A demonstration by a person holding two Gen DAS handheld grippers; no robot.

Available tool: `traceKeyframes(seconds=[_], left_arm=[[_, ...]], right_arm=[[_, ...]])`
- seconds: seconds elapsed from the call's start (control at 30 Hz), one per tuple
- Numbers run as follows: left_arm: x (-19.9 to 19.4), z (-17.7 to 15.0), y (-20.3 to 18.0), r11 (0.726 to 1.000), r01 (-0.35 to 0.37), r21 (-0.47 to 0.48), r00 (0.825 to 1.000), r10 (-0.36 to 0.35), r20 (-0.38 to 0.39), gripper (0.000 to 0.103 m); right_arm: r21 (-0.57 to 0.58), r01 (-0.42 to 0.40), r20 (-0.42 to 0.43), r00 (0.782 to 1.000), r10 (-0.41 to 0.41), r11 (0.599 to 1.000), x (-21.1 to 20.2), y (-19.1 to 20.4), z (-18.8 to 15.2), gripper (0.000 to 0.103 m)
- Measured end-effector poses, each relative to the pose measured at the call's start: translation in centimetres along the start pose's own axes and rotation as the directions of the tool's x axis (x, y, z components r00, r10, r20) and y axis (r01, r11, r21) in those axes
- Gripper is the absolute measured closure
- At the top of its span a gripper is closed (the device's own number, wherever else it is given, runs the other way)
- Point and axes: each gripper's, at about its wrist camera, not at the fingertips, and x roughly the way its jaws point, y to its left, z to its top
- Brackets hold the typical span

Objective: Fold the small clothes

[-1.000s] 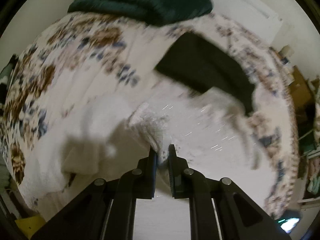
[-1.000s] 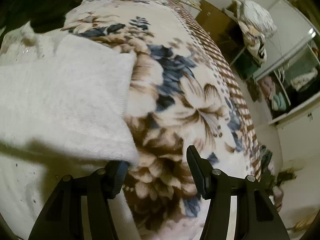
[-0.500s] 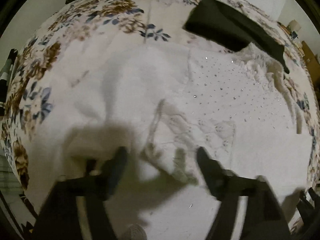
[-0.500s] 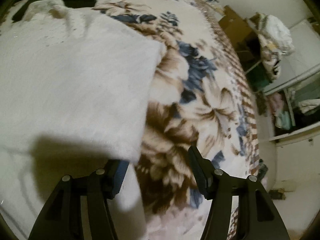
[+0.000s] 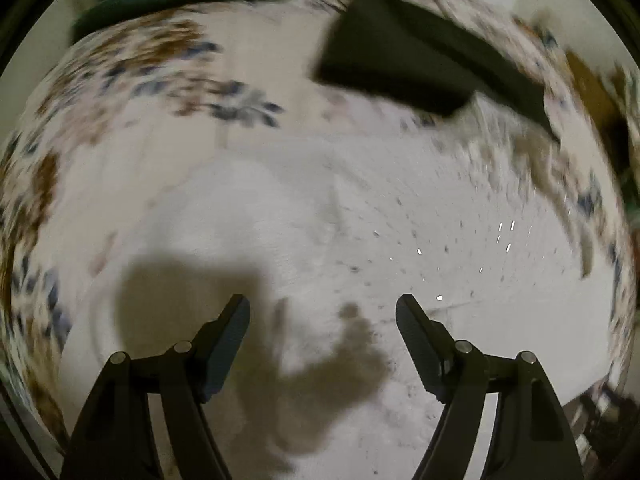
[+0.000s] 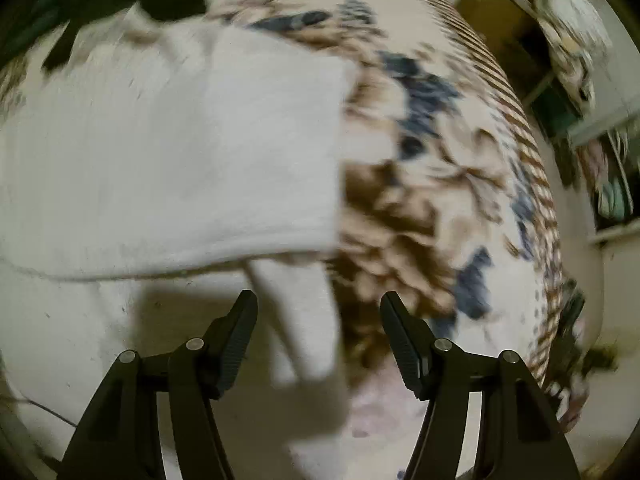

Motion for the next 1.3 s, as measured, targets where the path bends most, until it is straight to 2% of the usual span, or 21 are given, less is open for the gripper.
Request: traceKeyframes(seconds=[0.03, 0.07, 0.1, 0.2, 0.27, 0.33, 0.5, 0.63, 0.73, 0.8, 0.87, 0.9, 1.0, 1.07, 1.1, 1.17, 1.2, 1.3], left_arm=[[0.7, 0.1, -0.6, 0.999, -0.003, 0.039, 1.0, 0.004, -0.024, 0.031], [1.3, -0.1, -1.2, 0.997, 0.002, 0.077, 0.999, 0.001, -0.04, 0.039], [1.7, -0.3, -1.8, 0.993, -0.016, 0.121, 0.998, 0.023, -0.052, 0.042], [1.2, -1.2, -2.0, 0.989, 0.004, 0.15, 0.999, 0.002, -0.04, 0.056], [1.1, -1.6, -1.8, 0.99, 0.016, 0.141, 0.999, -0.01, -0.039, 0.08], [1.2, -2.1, -1.2, 0.992, 0.012, 0.127, 0.999, -0.008, -0.037, 0.093], [-1.3, -1.8, -0.2, 0.997, 0.011, 0.077, 0.997, -0.017, 0.077, 0.097], [-3.6, 0.4, 0.7, 0.999, 0.028, 0.026, 0.987, -0.032, 0.156, 0.097], [-3.7, 1.9, 1.0, 1.0, 0.019, 0.007, 0.986, -0.02, 0.168, 0.097], [-2.2, 2.8, 1.8, 1.0, 0.005, -0.005, 0.992, -0.005, 0.129, 0.096], [-1.0, 2.5, 2.3, 0.999, -0.016, -0.032, 0.995, 0.018, 0.093, 0.092], [-0.4, 2.4, 2.8, 0.997, -0.051, -0.049, 0.996, 0.055, 0.071, 0.092], [-0.7, 1.6, 4.0, 0.994, -0.06, -0.096, 0.995, 0.067, 0.077, 0.09], [-1.8, 0.9, 4.8, 0.99, -0.057, -0.13, 0.992, 0.071, 0.108, 0.069], [-2.5, 0.6, 5.0, 0.989, -0.051, -0.142, 0.989, 0.07, 0.128, 0.062], [-3.9, -0.2, 5.6, 0.984, -0.053, -0.172, 0.984, 0.081, 0.158, 0.016], [-4.9, -0.9, 6.1, 0.98, -0.05, -0.191, 0.981, 0.084, 0.173, 0.009], [-6.6, -2.9, 7.3, 0.971, -0.056, -0.231, 0.976, 0.102, 0.195, 0.007]], right_arm=[[-0.027, 0.029, 0.006, 1.0, -0.028, 0.999, 0.5, 0.9, -0.1, 0.037], [-0.045, 0.053, 0.016, 0.999, -0.052, 0.998, 0.9, 1.5, -0.1, 0.037], [-0.061, 0.088, 0.032, 0.996, -0.086, 0.994, 1.2, 2.1, -0.1, 0.037], [-0.07, 0.186, 0.099, 0.979, -0.179, 0.98, 1.4, 3.1, 0.1, 0.037], [-0.066, 0.243, 0.14, 0.963, -0.232, 0.968, 1.4, 3.5, 0.5, 0.037], [-0.062, 0.262, 0.149, 0.957, -0.25, 0.963, 1.7, 3.6, 0.8, 0.037], [-0.049, 0.287, 0.166, 0.947, -0.276, 0.957, 1.9, 3.5, 1.8, 0.037], [-0.047, 0.296, 0.174, 0.943, -0.284, 0.954, 1.8, 3.4, 1.8, 0.037], [-0.044, 0.299, 0.173, 0.942, -0.287, 0.953, 1.9, 3.4, 1.8, 0.037], [-0.038, 0.299, 0.164, 0.943, -0.289, 0.954, 2.0, 3.5, 1.9, 0.037], [-0.031, 0.301, 0.155, 0.944, -0.293, 0.953, 2.1, 3.5, 2.0, 0.037], [-0.03, 0.301, 0.149, 0.944, -0.293, 0.953, 2.2, 3.5, 2.1, 0.037], [-0.034, 0.291, 0.133, 0.949, -0.285, 0.956, 2.1, 3.5, 2.2, 0.037], [-0.027, 0.26, 0.108, 0.961, -0.256, 0.965, 1.8, 3.2, 2.1, 0.037], [-0.018, 0.237, 0.095, 0.968, -0.234, 0.971, 1.4, 3.0, 2.0, 0.035], [0.0, 0.18, 0.066, 0.981, -0.18, 0.984, 0.7, 2.6, 1.7, 0.035], [0.007, 0.163, 0.056, 0.985, -0.164, 0.987, 0.4, 2.7, 1.5, 0.034], [0.032, 0.085, 0.028, 0.996, -0.086, 0.996, -1.1, 3.1, 0.9, 0.028]])
